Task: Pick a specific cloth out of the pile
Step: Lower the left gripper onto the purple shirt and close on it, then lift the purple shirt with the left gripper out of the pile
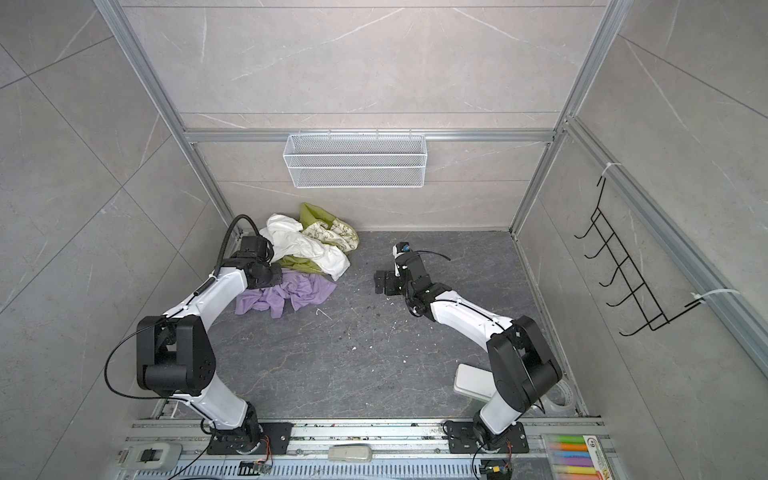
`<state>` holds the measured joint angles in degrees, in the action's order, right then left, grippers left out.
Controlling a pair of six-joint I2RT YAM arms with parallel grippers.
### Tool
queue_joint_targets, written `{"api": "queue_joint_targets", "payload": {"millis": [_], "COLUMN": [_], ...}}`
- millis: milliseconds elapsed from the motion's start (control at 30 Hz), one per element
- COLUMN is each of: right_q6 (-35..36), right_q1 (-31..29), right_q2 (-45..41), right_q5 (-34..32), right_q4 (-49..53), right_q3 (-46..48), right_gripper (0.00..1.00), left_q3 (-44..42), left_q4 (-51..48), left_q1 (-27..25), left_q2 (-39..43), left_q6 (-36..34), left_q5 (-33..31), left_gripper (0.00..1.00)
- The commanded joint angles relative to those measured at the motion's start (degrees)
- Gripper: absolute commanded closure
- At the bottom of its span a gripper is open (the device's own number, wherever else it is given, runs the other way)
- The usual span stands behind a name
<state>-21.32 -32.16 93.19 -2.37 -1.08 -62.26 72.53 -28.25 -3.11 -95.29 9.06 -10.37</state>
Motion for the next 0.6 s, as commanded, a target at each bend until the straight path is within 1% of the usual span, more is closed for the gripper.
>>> {"api": "queue_joint_targets", "payload": {"millis": [0, 567], "right_q6": [1.37, 3.61], "right_q1": [-0.73, -2.43], "right_q2": [-1.73, -1.43], "right_q5": [-0.64, 2.87], "right_q4": [-0.73, -2.34], "right_q3": [-0.93, -1.28], "right_gripper": [0.00, 0.00], "left_q3": [1.03, 1.91], "left_q4": [1.29, 2.02], "left_q1": [0.13, 0.12], "left_q2": [2.56, 1.81], "left_q6": [-0.37, 0.59], "left_q5": [-0.29, 2.94], "left_gripper": [1.00, 1.00]}}
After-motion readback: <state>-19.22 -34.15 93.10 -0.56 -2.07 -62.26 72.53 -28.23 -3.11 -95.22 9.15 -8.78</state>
